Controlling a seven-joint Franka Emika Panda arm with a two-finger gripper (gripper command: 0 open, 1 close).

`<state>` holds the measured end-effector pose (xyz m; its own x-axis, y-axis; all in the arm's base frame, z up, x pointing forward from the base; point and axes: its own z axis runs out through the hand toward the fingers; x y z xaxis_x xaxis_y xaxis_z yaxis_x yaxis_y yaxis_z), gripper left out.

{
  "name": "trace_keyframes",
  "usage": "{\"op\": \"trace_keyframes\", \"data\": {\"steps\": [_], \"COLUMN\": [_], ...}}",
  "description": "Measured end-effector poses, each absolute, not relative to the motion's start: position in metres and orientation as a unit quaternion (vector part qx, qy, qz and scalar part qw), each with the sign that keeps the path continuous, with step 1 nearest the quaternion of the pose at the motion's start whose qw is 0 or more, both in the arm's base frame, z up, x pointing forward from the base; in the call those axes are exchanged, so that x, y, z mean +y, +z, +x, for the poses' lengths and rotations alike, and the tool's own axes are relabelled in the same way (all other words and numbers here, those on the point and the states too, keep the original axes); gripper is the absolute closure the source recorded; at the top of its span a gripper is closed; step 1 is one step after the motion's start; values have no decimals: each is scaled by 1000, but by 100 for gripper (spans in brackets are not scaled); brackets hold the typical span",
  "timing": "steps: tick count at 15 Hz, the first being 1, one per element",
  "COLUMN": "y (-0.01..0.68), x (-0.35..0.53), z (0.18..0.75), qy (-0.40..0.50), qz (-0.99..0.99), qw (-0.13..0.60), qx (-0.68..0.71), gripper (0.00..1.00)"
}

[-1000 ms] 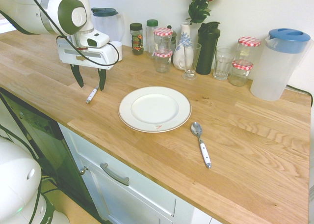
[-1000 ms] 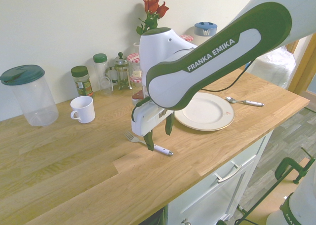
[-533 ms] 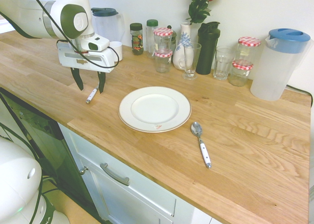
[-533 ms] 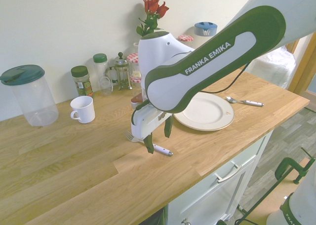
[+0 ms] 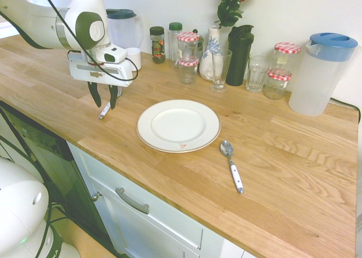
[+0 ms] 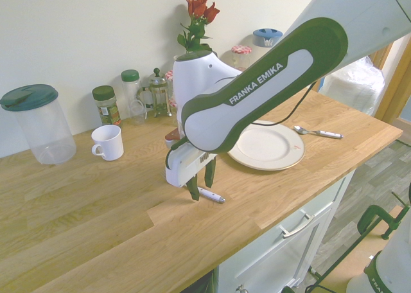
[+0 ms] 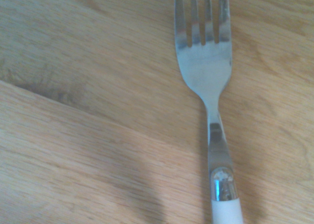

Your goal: Put the fork into the plate

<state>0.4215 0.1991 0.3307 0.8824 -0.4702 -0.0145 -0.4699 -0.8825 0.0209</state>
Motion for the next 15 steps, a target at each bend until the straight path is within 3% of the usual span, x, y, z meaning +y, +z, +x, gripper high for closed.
{"op": "trace_keyframes", "data": {"steps": [15], "y": [326], "x": [193], "z": [427], "qy": [-6], "qz": [970], "qw": [4], "qx": [-241], "gripper": [100]}}
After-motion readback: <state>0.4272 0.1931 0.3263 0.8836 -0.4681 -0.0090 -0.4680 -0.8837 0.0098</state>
